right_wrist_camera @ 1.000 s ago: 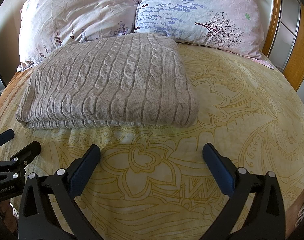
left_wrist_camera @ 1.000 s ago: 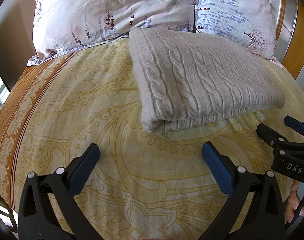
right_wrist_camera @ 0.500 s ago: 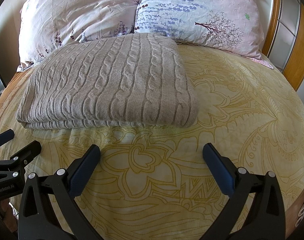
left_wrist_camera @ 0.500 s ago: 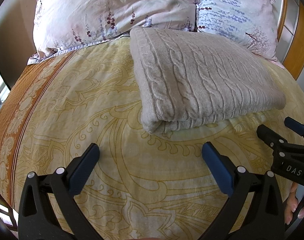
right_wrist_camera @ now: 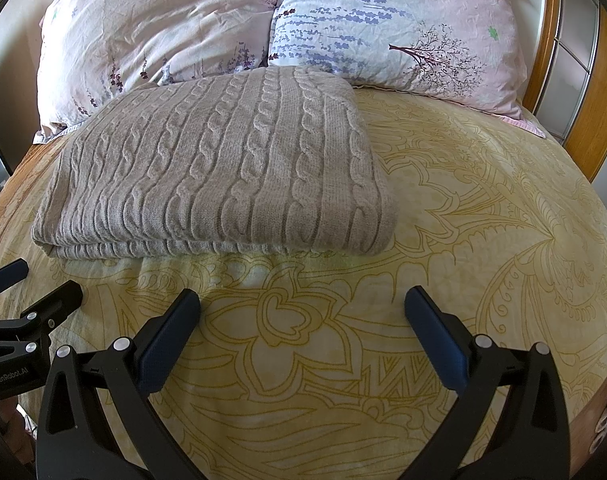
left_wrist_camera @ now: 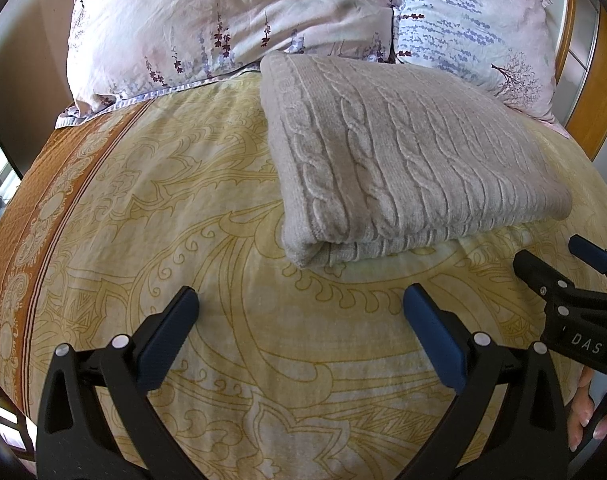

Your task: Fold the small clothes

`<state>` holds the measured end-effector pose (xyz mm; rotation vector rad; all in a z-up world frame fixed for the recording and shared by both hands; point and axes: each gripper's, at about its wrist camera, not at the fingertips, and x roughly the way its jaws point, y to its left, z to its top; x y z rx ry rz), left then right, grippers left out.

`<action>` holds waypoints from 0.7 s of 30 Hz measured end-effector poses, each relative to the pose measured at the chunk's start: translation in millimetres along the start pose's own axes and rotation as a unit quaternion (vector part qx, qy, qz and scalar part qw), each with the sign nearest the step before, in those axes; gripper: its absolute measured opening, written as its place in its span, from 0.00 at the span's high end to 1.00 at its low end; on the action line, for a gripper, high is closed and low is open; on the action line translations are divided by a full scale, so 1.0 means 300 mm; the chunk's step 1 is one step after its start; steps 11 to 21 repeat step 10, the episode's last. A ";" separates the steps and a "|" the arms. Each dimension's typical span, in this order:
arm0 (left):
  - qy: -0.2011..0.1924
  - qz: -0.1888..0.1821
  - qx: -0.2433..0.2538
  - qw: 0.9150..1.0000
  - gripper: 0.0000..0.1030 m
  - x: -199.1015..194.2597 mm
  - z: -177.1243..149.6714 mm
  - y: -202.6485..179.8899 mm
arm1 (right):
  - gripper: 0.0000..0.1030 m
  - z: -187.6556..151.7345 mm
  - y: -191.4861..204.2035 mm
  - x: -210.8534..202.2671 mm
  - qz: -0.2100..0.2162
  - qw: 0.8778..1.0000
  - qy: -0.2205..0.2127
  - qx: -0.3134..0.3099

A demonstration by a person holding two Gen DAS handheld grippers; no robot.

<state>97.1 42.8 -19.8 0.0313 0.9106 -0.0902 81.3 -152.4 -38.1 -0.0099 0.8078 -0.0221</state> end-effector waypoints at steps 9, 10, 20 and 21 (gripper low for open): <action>-0.001 0.000 -0.001 1.000 0.02 -0.002 -0.002 0.000 | 0.01 0.000 0.000 0.000 0.000 1.000 0.000 0.000; -0.001 0.000 -0.001 1.000 0.02 -0.002 -0.002 -0.001 | 0.01 -0.001 0.000 0.000 0.000 1.000 0.000 0.000; -0.001 0.000 -0.001 1.000 0.02 -0.002 -0.002 -0.001 | 0.01 -0.001 0.000 0.000 0.000 1.000 0.000 0.000; -0.001 0.000 -0.001 1.000 0.02 -0.002 -0.002 -0.001 | 0.01 -0.001 0.000 0.000 0.000 1.000 0.000 0.000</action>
